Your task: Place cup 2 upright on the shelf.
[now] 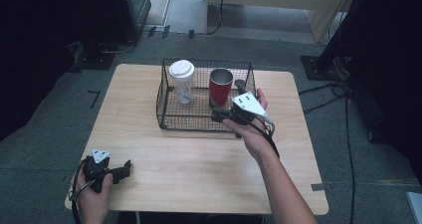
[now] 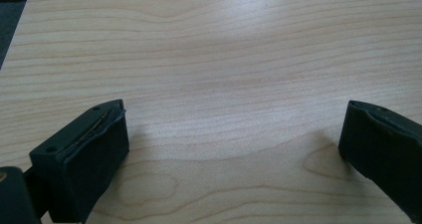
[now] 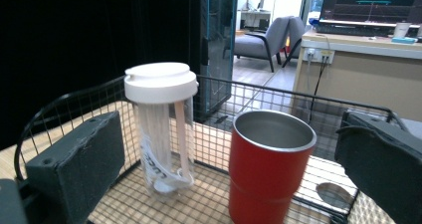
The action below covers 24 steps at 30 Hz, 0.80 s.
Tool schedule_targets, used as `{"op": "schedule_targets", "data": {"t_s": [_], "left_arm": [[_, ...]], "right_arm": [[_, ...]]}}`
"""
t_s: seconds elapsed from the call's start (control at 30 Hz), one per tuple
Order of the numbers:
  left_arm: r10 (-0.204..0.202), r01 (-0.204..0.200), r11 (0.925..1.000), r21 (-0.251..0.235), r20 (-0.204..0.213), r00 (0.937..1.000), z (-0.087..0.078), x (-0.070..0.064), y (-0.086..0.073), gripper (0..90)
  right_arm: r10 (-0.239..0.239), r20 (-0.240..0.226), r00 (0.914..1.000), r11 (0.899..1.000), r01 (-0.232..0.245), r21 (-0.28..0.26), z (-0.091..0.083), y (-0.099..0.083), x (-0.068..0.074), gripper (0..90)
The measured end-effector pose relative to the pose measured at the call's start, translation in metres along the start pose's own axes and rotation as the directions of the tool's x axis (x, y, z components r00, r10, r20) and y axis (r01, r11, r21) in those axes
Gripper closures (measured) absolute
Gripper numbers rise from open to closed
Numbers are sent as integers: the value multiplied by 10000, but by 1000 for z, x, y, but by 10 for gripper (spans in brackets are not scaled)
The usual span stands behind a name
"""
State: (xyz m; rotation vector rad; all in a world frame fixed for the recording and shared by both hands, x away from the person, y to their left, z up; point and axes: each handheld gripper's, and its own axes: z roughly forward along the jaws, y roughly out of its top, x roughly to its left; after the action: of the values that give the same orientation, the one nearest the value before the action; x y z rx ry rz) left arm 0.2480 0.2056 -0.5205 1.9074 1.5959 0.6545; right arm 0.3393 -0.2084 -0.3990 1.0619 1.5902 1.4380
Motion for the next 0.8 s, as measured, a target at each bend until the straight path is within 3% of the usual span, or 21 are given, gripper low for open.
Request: {"op": "schedule_targets", "data": {"t_s": [0.8], "left_arm": [[-7, 7, 10000, -10, 20, 10000, 0, 0, 0, 0]], "right_arm": [[203, 705, 9973, 9998, -202, -23, -61, -31, -28, 0]]}}
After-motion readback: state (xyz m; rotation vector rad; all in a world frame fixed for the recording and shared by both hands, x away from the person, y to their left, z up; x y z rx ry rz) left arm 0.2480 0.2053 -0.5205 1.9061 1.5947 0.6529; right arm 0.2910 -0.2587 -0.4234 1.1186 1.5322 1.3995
